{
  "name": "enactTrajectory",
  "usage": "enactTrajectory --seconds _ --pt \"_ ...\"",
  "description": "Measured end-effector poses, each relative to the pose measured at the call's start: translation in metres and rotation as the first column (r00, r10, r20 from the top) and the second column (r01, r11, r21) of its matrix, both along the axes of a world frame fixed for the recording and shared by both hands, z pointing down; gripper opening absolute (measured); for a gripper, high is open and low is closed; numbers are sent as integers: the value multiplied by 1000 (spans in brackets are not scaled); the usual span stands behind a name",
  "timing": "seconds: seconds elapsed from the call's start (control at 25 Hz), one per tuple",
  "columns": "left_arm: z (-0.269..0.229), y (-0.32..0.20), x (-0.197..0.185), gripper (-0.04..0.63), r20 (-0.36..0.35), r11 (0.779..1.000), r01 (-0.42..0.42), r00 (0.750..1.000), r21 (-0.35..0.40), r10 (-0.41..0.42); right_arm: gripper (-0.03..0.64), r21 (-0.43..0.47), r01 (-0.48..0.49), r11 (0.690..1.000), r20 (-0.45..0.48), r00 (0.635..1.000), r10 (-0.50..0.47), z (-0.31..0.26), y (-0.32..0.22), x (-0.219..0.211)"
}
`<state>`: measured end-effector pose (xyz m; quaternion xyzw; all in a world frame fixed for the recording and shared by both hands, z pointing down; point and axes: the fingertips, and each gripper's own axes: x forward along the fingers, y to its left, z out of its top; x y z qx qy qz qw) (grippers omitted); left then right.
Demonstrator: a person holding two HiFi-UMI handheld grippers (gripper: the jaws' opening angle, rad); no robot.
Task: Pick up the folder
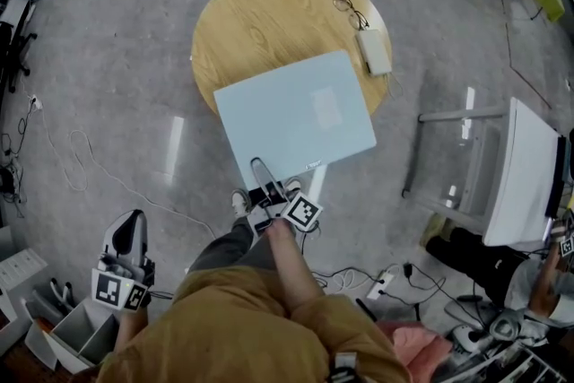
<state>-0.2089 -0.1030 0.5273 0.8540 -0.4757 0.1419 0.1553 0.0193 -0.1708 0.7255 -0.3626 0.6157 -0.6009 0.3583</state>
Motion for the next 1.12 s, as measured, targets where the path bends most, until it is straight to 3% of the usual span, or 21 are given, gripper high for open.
enactTrajectory --seconds 0.32,0.68,0.88,1.12 --pt "-33 -1 21 3 -46 996 -22 999 88 26 265 255 84 963 -149 988 -46 -122 -4 14" --pt "-89 -7 25 3 -92 973 -9 995 231 31 265 513 41 858 -212 974 80 -280 -1 51" --pt "-118 -10 24 3 -111 951 8 993 311 28 265 585 12 811 -279 942 187 -337 18 88" --pt "-139 -10 22 3 -144 931 30 989 363 24 265 622 -20 783 -333 898 287 -377 50 121"
